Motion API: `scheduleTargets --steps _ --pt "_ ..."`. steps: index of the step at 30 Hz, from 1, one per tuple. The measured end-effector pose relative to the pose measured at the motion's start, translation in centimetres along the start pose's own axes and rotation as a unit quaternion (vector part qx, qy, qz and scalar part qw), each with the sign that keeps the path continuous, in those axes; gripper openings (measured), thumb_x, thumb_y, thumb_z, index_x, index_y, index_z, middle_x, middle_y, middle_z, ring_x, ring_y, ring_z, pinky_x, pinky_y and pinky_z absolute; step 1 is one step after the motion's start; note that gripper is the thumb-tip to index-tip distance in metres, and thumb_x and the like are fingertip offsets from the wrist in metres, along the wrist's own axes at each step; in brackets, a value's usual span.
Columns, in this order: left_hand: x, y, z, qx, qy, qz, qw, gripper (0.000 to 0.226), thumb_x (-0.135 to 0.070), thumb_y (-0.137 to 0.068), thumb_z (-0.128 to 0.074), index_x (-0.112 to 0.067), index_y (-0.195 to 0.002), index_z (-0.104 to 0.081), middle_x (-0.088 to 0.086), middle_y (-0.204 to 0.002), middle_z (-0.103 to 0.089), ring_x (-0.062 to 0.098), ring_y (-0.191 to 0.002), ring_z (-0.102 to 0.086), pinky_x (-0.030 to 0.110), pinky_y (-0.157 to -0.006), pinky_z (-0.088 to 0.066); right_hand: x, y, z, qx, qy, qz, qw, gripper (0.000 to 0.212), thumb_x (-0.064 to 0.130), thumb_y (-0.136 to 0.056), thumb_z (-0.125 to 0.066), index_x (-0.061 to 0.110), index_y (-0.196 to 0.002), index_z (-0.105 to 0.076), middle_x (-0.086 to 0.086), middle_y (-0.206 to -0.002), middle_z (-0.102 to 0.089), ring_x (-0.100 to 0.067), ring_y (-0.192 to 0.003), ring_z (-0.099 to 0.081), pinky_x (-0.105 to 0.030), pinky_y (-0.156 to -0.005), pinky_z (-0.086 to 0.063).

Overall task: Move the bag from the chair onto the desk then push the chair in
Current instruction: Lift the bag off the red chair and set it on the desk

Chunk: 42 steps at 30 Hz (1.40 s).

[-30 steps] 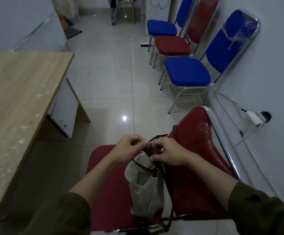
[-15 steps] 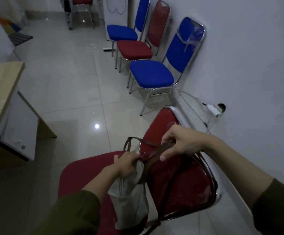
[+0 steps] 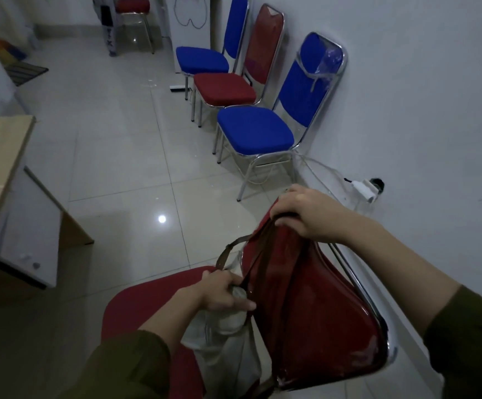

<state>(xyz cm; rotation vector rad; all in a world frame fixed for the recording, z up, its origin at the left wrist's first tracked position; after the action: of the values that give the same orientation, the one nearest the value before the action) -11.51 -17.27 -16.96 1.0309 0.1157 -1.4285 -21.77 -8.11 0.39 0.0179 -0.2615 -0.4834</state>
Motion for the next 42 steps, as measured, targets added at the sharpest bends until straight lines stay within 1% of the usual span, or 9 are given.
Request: scheduleTargets --steps 7,11,16,22,26,30,33,36,42 --pt "0.4 6.4 1.4 -0.241 0.011 -0.003 0.970 0.025 -0.027 -0.088 -0.050 -0.014 -0.067 -0.055 -0.003 -0.071 -0.049 0.011 -0.063 -0.044 0.026 -0.062 -0.036 2.2 -3.3 -0.8 -0.077 -0.024 0.064 0.995 0.017 0.021 -0.086 -0.060 0.013 -0.100 -0.068 0.000 -0.081 -0.057 -0.012 -0.084 -0.040 -0.035 -0.075 -0.043" --pt "1.1 10.8 3.5 -0.330 0.109 0.017 0.937 0.034 -0.027 -0.088 -0.052 0.001 -0.071 -0.061 0.019 -0.071 -0.063 0.027 -0.061 -0.057 0.039 -0.060 -0.048 3.3 -4.7 -0.5 -0.163 -0.123 0.049 0.978 0.018 0.013 -0.085 -0.062 0.012 -0.101 -0.069 0.002 -0.082 -0.057 -0.013 -0.080 -0.048 -0.032 -0.075 -0.042" --pt "-1.3 17.2 7.6 -0.454 0.183 0.009 0.872 0.040 -0.022 -0.087 -0.056 -0.012 -0.048 -0.050 -0.003 -0.044 -0.045 0.005 -0.037 -0.041 0.019 -0.043 -0.032 5.8 -5.0 -1.3 -0.159 -0.146 0.036 0.976 0.024 0.007 -0.085 -0.060 0.014 -0.106 -0.068 -0.010 -0.082 -0.070 -0.026 -0.084 -0.050 -0.032 -0.075 -0.034" --pt "-4.2 26.4 10.9 -0.622 0.273 0.015 0.733 0.050 -0.031 -0.083 -0.056 0.014 -0.061 -0.057 0.026 -0.057 -0.059 0.027 -0.049 -0.053 0.038 -0.052 -0.042 13.1 -2.5 -4.6 -0.075 -0.259 0.089 0.959 0.031 0.011 -0.080 -0.066 0.025 -0.108 -0.067 0.003 -0.077 -0.074 -0.005 -0.049 -0.046 -0.012 -0.052 -0.038" --pt "-5.0 33.5 11.4 -0.740 0.318 0.061 0.590 0.044 -0.028 -0.078 -0.059 -0.001 -0.045 -0.048 0.011 -0.051 -0.045 0.021 -0.051 -0.041 0.036 -0.051 -0.033 18.8 0.4 -4.9 0.052 -0.444 0.135 0.885 0.027 0.004 -0.086 -0.058 0.020 -0.103 -0.069 0.013 -0.091 -0.071 0.010 -0.077 -0.062 -0.021 -0.078 -0.049" --pt "-6.6 40.0 10.6 -0.802 0.311 0.098 0.501 0.049 -0.020 -0.079 -0.055 -0.019 -0.036 -0.032 -0.008 -0.028 -0.029 0.017 -0.044 -0.029 0.033 -0.049 -0.025 22.6 3.3 -2.3 0.202 -0.554 0.180 0.788 0.060 0.064 -0.084 -0.034 0.026 -0.125 -0.055 0.007 -0.130 -0.059 -0.008 -0.123 -0.051 -0.033 -0.105 -0.035" --pt "-7.7 44.3 9.5 -0.845 0.281 0.132 0.435 0.048 -0.020 -0.081 -0.054 -0.015 -0.038 -0.032 -0.003 -0.037 -0.032 0.018 -0.045 -0.030 0.034 -0.052 -0.027 26.6 6.4 0.3 0.211 -0.445 0.278 0.824 0.090 0.077 -0.057 -0.059 0.033 -0.133 -0.042 0.011 -0.135 -0.051 -0.003 -0.121 -0.050 -0.023 -0.100 -0.042" --pt "-8.5 47.9 8.3 -0.871 0.233 0.169 0.399 0.050 -0.023 -0.082 -0.052 -0.013 -0.038 -0.030 0.004 -0.043 -0.030 0.020 -0.045 -0.029 0.035 -0.056 -0.029 30.2 7.4 0.6 0.110 -0.363 0.300 0.875 0.076 0.054 -0.055 -0.079 0.032 -0.122 -0.051 0.010 -0.117 -0.062 -0.004 -0.105 -0.060 -0.032 -0.090 -0.054" --pt "-7.5 54.9 5.2 -0.892 0.178 0.209 0.359 0.050 -0.023 -0.083 -0.051 -0.012 -0.039 -0.030 0.005 -0.043 -0.031 0.021 -0.044 -0.030 0.033 -0.053 -0.027 37.0 6.6 -0.8 0.038 -0.425 0.323 0.845 0.007 0.021 -0.086 -0.062 0.024 -0.090 -0.067 0.003 -0.085 -0.070 -0.013 -0.082 -0.068 -0.034 -0.071 -0.056"
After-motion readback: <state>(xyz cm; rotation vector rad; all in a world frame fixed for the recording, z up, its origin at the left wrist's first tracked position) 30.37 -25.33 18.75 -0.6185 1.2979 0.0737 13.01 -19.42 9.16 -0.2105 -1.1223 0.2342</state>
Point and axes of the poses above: each hand's wrist, its own y-axis away from the middle knuckle, its own z-axis out of the back of the hand, x = y × z, the point moved 6 cm from there along -y, towards the middle knuckle
